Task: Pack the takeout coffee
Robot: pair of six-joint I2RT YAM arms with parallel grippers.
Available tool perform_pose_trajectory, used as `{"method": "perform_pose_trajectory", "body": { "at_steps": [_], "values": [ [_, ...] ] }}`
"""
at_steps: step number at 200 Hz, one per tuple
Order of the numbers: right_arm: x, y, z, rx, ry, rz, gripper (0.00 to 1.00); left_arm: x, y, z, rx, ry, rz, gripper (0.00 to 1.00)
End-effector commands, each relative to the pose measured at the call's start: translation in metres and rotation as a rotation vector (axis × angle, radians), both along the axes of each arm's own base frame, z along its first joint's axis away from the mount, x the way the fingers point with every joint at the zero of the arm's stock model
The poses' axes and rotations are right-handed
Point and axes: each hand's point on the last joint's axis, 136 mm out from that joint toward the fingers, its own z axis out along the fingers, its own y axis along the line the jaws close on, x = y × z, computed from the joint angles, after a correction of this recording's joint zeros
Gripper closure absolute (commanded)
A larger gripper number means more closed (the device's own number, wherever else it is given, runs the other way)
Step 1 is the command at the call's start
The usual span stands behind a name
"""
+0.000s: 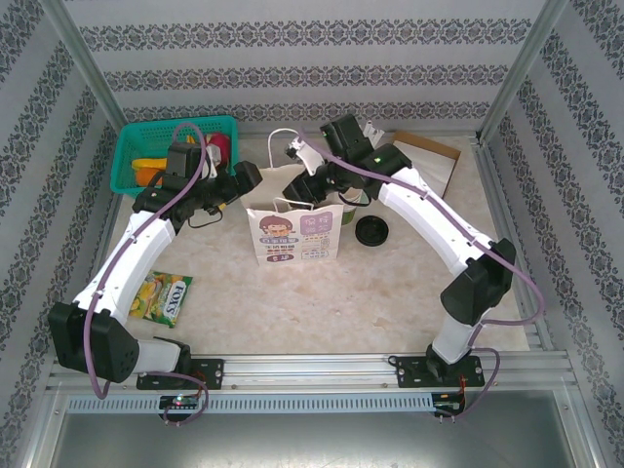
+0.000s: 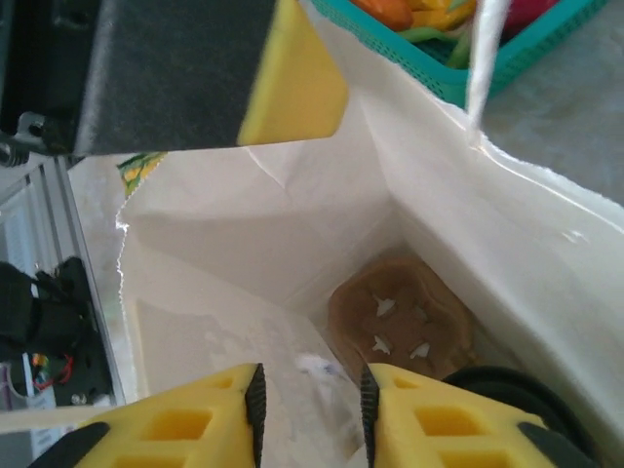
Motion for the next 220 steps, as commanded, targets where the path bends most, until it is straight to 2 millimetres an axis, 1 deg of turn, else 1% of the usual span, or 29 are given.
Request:
{"method": "perform_pose_trajectory", "body": {
  "at_steps": [1,16,35,55,61,66,69,79,91,96,105,116,126,135,147,153,164,171,188,220],
  "values": [
    [-0.003,-0.016,0.027,-0.004,-0.1,-0.044,0.44,0.005,-0.003,0.027,-0.016,-0.089,-0.033,0.0],
    [-0.005,-0.027,0.034,-0.017,-0.132,-0.085,0.34,0.004,-0.005,0.028,-0.023,-0.091,-0.043,0.0],
    [-0.003,-0.047,0.045,-0.033,-0.178,-0.183,0.23,0.002,-0.006,0.031,-0.028,-0.099,-0.054,0.0],
    [-0.001,-0.072,0.056,-0.019,-0.203,-0.294,0.14,0.001,-0.008,0.033,-0.028,-0.107,-0.069,0.01],
    [0.0,-0.079,0.059,-0.005,-0.204,-0.324,0.06,0.001,-0.009,0.033,-0.027,-0.109,-0.072,0.01],
    [0.001,-0.085,0.061,0.009,-0.201,-0.353,0.03,0.001,-0.009,0.033,-0.027,-0.109,-0.074,0.01],
    [0.002,-0.089,0.064,0.021,-0.203,-0.372,0.02,0.001,-0.009,0.033,-0.026,-0.11,-0.077,0.01],
    [0.007,-0.105,0.066,0.052,-0.201,-0.452,0.02,0.001,-0.01,0.033,-0.025,-0.109,-0.08,0.01],
    [0.017,-0.131,0.066,0.098,-0.192,-0.574,0.02,0.001,-0.009,0.032,-0.022,-0.106,-0.08,0.0],
    [0.021,-0.143,0.062,0.105,-0.183,-0.63,0.02,0.001,-0.008,0.033,-0.02,-0.106,-0.077,0.0],
    [0.031,-0.172,0.055,0.111,-0.16,-0.756,0.02,0.001,-0.008,0.033,-0.016,-0.108,-0.076,0.0],
    [0.041,-0.205,0.039,0.102,-0.114,-0.885,0.02,0.0,-0.008,0.036,-0.016,-0.124,-0.082,0.0],
    [0.048,-0.232,0.02,0.075,-0.068,-0.983,0.02,-0.001,-0.012,0.041,-0.03,-0.15,-0.108,0.0],
    [0.054,-0.251,0.001,0.045,-0.026,-1.037,0.02,-0.003,-0.017,0.046,-0.047,-0.181,-0.138,0.0],
    [0.061,-0.27,-0.023,0.005,0.034,-1.091,0.02,-0.005,-0.021,0.051,-0.063,-0.212,-0.164,0.0],
    [0.066,-0.279,-0.032,-0.007,0.057,-1.114,0.02,-0.005,-0.021,0.052,-0.064,-0.218,-0.168,0.0],
    [0.075,-0.291,-0.047,-0.021,0.093,-1.152,0.02,-0.006,-0.02,0.053,-0.055,-0.229,-0.168,0.0],
    [0.082,-0.296,-0.054,-0.019,0.11,-1.163,0.02,-0.007,-0.019,0.053,-0.047,-0.231,-0.162,0.0],
    [0.101,-0.301,-0.073,-0.026,0.165,-1.146,0.03,-0.008,-0.016,0.052,-0.032,-0.234,-0.15,0.0],
    [0.142,-0.3,-0.106,-0.046,0.273,-1.104,0.05,-0.008,-0.013,0.048,-0.015,-0.222,-0.141,0.0]
  ]
}}
